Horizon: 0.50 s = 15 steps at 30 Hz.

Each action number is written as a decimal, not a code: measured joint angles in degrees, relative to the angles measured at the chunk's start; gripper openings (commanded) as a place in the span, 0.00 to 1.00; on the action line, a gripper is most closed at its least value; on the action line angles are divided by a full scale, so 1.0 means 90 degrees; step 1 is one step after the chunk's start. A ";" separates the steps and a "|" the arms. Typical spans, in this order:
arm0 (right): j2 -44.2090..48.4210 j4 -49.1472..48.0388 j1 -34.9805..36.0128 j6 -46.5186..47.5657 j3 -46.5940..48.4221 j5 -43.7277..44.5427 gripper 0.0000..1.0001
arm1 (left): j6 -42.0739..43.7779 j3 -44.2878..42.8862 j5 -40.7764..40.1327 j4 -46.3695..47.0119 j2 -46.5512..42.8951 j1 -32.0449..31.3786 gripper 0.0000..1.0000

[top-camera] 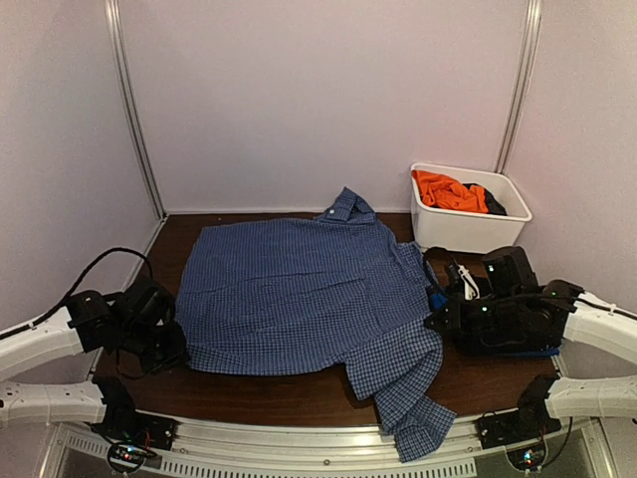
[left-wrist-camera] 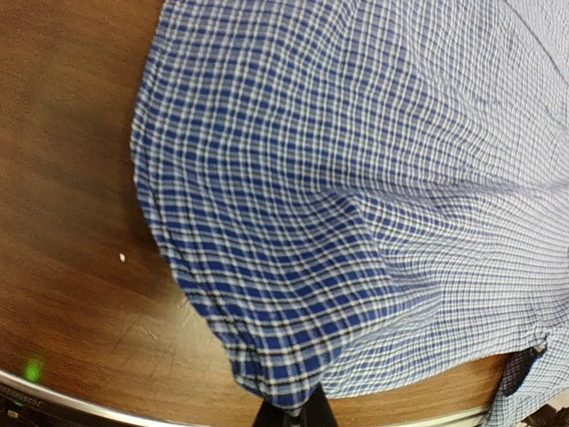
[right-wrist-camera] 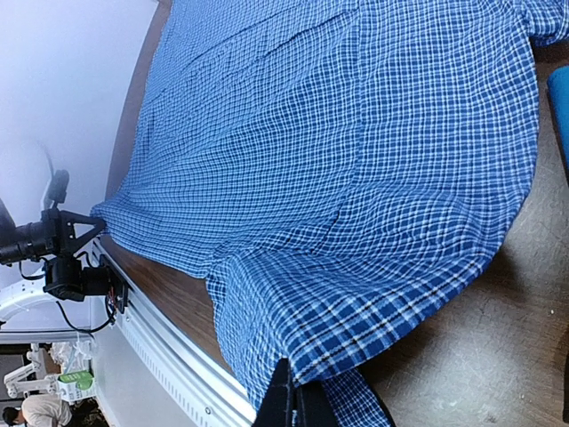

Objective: Fold and stack the mixed laundry pile
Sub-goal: Pick up the flattened shirt from the center of the board.

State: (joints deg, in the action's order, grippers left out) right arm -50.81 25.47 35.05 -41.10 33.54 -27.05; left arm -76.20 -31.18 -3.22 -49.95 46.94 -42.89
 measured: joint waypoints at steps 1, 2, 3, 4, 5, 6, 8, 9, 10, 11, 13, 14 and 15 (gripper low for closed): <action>-0.0007 -0.0005 -0.0012 0.0024 0.0029 0.0041 0.00 | 0.0090 -0.0029 0.0005 0.0000 -0.0010 0.0136 0.00; -0.0027 -0.0005 -0.0034 0.0041 0.0066 0.0087 0.00 | 0.0204 -0.0051 0.0024 0.0012 -0.0015 0.0311 0.00; -0.0068 -0.0007 -0.0063 0.0056 0.0102 0.0129 0.00 | 0.0321 -0.0061 0.0051 0.0024 -0.0005 0.0469 0.00; -0.0143 -0.0032 -0.0083 0.0075 0.0160 0.0158 0.00 | 0.0440 -0.0075 0.0070 0.0029 0.0027 0.0627 0.00; -0.0211 -0.0046 -0.0131 0.0092 0.0206 0.0194 0.00 | 0.0561 -0.0104 0.0090 0.0032 0.0078 0.0775 0.00; -0.0313 -0.0078 -0.0185 0.0104 0.0277 0.0228 0.00 | 0.0663 -0.0138 0.0102 0.0034 0.0134 0.0884 0.00; -0.0554 -0.0141 -0.0279 0.0168 0.0447 0.0304 0.00 | 0.0899 -0.0267 0.0126 0.0049 0.0311 0.1134 0.01; -0.0663 -0.0177 -0.0321 0.0202 0.0522 0.0323 0.00 | 0.1005 -0.0342 0.0143 0.0070 0.0398 0.1231 0.03; -0.0816 -0.0236 -0.0379 0.0238 0.0636 0.0325 0.00 | 0.1105 -0.0410 0.0170 0.0114 0.0486 0.1307 0.04; -0.0942 -0.0301 -0.0423 0.0265 0.0716 0.0330 0.00 | 0.1190 -0.0464 0.0197 0.0163 0.0576 0.1362 0.06; -0.1144 -0.0406 -0.0478 0.0318 0.0860 0.0325 0.00 | 0.1319 -0.0512 0.0233 0.0282 0.0729 0.1413 0.14; -0.1222 -0.0447 -0.0491 0.0364 0.0920 0.0325 0.00 | 0.1372 -0.0515 0.0262 0.0335 0.0789 0.1428 0.20; -0.1273 -0.0474 -0.0512 0.0393 0.0962 0.0323 0.00 | 0.1418 -0.0515 0.0313 0.0381 0.0828 0.1428 0.28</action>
State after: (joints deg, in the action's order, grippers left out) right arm -62.26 21.21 30.44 -37.56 42.19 -24.14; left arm -63.44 -35.81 -0.40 -46.52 54.39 -30.04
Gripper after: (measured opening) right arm 0.007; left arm 0.120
